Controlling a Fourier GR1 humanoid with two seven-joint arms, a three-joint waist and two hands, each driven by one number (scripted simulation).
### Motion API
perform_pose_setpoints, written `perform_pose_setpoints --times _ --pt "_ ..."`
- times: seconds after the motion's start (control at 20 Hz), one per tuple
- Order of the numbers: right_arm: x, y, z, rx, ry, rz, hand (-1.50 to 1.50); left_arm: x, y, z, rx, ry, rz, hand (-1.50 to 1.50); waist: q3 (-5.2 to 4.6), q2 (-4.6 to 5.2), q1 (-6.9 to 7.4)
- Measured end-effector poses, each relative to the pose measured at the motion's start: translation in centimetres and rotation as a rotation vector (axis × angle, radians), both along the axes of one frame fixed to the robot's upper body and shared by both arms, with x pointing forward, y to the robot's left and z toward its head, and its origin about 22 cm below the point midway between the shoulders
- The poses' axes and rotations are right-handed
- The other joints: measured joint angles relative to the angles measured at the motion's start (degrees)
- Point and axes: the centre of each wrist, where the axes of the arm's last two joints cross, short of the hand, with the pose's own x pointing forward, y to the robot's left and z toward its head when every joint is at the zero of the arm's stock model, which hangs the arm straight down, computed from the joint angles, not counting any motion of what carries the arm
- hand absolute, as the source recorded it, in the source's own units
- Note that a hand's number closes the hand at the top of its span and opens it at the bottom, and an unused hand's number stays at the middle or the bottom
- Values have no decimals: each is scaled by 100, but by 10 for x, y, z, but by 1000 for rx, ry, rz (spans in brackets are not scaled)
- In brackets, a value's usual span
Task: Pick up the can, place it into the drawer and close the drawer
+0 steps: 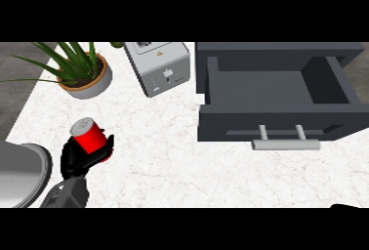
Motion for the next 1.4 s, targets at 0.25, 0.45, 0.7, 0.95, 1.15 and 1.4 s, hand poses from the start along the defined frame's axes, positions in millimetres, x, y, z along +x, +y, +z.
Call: perform_pose_setpoints --times 0.25,0.45,0.7,0.95,1.15,1.4 --pt "3 2 5 -4 -7 4 -150 32 -32 12 -8 -24 -129 150 -3 12 -40" --pt "10 4 9 -4 -17 8 -150 53 -66 18 -17 -55 -246 150 -5 29 -76" --pt "12 1 9 -17 -19 -8 -150 82 -91 46 -18 -79 -327 150 -1 8 -29" --pt "13 3 10 -15 -24 -21 -150 109 -114 86 14 -102 -398 150 1 -5 2" --pt "6 1 8 -22 -22 -24 -150 121 -135 122 42 -128 -449 150 3 -18 17" --pt "3 -2 8 -24 -19 -35 -150 131 -169 176 45 -144 -487 150 4 -21 5"
